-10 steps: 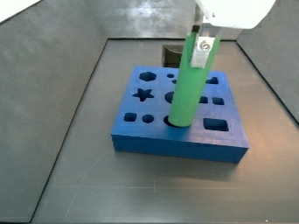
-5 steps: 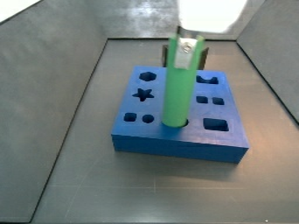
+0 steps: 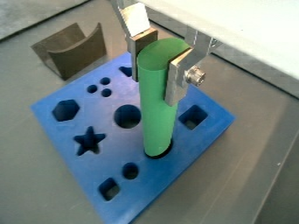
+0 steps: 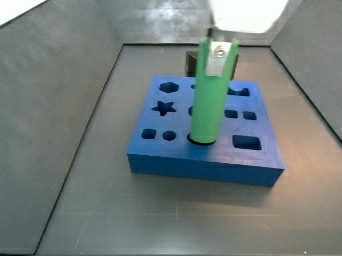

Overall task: Pick up the oval object. Move up. Place the oval object on the fixture. Regrasp the oval object. Move to above the board. Insert the oval object.
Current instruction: Insert the oval object.

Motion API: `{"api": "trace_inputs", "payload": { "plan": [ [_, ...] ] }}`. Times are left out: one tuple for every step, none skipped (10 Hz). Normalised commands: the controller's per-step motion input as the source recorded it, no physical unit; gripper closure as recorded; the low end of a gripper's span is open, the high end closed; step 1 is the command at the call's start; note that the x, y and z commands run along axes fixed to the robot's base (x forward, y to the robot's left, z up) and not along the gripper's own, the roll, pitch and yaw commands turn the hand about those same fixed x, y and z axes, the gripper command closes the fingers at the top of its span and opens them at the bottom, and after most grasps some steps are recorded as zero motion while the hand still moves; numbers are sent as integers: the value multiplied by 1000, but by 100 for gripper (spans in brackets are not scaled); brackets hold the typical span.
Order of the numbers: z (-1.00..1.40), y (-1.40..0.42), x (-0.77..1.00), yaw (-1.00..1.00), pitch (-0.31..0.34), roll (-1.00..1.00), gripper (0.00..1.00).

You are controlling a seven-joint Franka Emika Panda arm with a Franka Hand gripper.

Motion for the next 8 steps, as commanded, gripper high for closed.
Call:
{"api": "trace_inputs", "payload": {
  "plan": [
    [-43, 23, -37, 0, 0, 0, 100],
    [-369, 0, -469, -80, 46, 97, 100],
    [-537, -60, -483, -89, 0, 9, 100],
    [-600, -197, -260, -26, 0, 0, 100],
    [-689, -280, -226, -94, -14, 0, 100],
    [-806, -243, -134, -126, -6, 20, 100],
    [-911, -243, -49, -151, 0, 61, 100],
    [-729, -106, 0, -49, -19, 4, 100]
  ]
}}
